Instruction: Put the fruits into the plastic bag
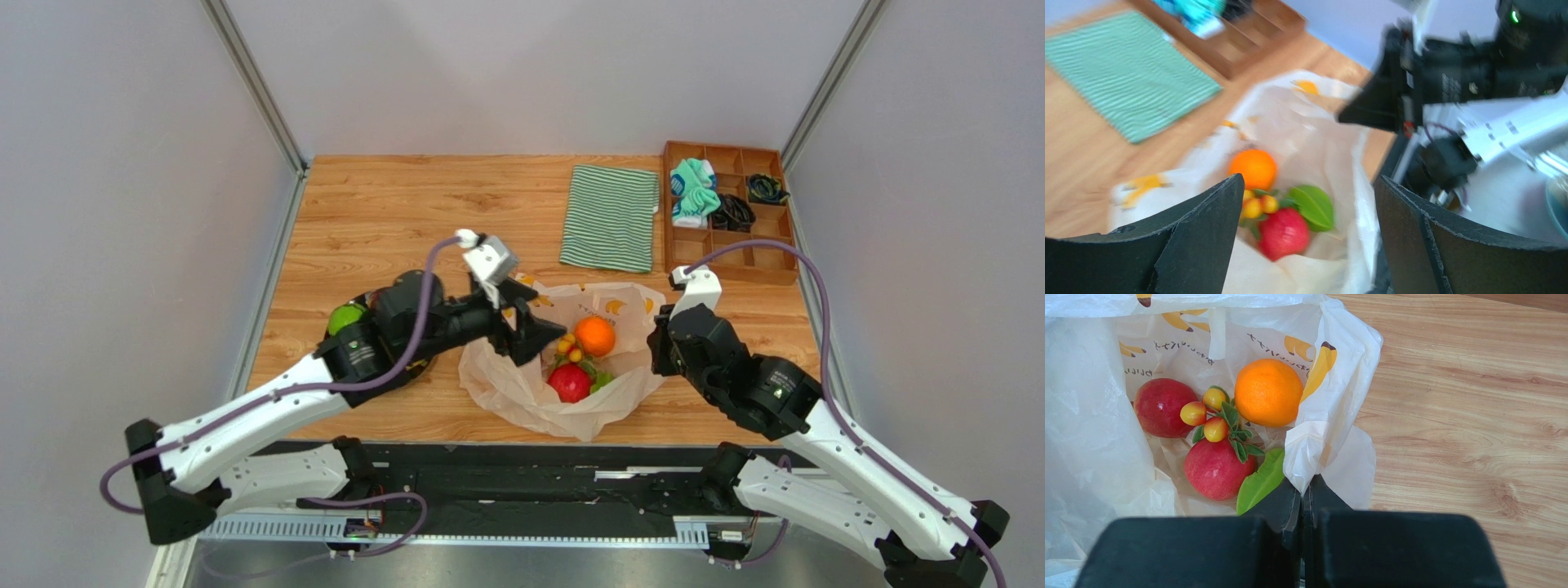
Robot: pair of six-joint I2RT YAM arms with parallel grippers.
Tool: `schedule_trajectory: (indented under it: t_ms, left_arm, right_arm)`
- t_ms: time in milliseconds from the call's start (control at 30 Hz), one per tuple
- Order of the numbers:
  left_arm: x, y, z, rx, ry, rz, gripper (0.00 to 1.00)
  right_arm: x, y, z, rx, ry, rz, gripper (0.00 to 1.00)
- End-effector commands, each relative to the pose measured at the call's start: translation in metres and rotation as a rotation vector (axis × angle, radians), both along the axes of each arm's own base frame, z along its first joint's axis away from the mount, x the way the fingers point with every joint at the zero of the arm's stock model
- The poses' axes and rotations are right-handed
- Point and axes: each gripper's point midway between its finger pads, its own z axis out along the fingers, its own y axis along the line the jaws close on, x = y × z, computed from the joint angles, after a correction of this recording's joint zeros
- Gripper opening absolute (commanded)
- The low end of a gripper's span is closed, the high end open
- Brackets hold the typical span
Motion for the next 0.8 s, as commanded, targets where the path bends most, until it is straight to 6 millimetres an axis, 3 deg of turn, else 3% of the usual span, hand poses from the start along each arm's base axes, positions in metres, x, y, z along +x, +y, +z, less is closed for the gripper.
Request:
schedule_trajectory:
  t_ms: [0,33,67,133,167,400,500,567,767]
  left_arm:
    - [0.045,0.059,0.023,-0.099,-0.023,0.234,0.86]
    - [0.052,0.075,0.024,-0.114,-0.002,0.292,0.87]
    - [0.071,0.101,0.007,-0.075,0.054,0.402,0.88]
    - [0.086,0.127,-0.012,-0.047,0.142,0.519,0.88]
    - [0.099,0.152,-0.027,-0.002,0.183,0.622,0.88]
    - [0.130,0.228,-0.087,0.158,0.295,0.950,0.94]
    - [0.137,0.253,-0.114,0.315,0.342,1.076,0.96]
    - [0.140,0.270,-0.122,0.382,0.336,1.159,0.96]
    - [0.157,0.276,-0.143,0.396,0.383,1.179,0.98]
  right_arm:
    - [0.003,0.001,0.010,0.040,-0.031,-0.016,0.00]
    - [0.003,0.001,0.009,0.039,-0.030,-0.016,0.00]
    - [0.004,0.002,0.010,0.040,-0.030,-0.015,0.00]
    - [0.004,0.002,0.010,0.037,-0.030,-0.012,0.00]
    - [0.004,0.002,0.010,0.039,-0.030,-0.014,0.00]
    - [0.004,0.002,0.011,0.035,-0.031,-0.014,0.01]
    - [0.004,0.001,0.011,0.031,-0.032,-0.015,0.01]
    - [0.004,0.001,0.012,0.033,-0.033,-0.017,0.01]
    - [0.004,0.003,0.010,0.030,-0.026,-0.009,0.01]
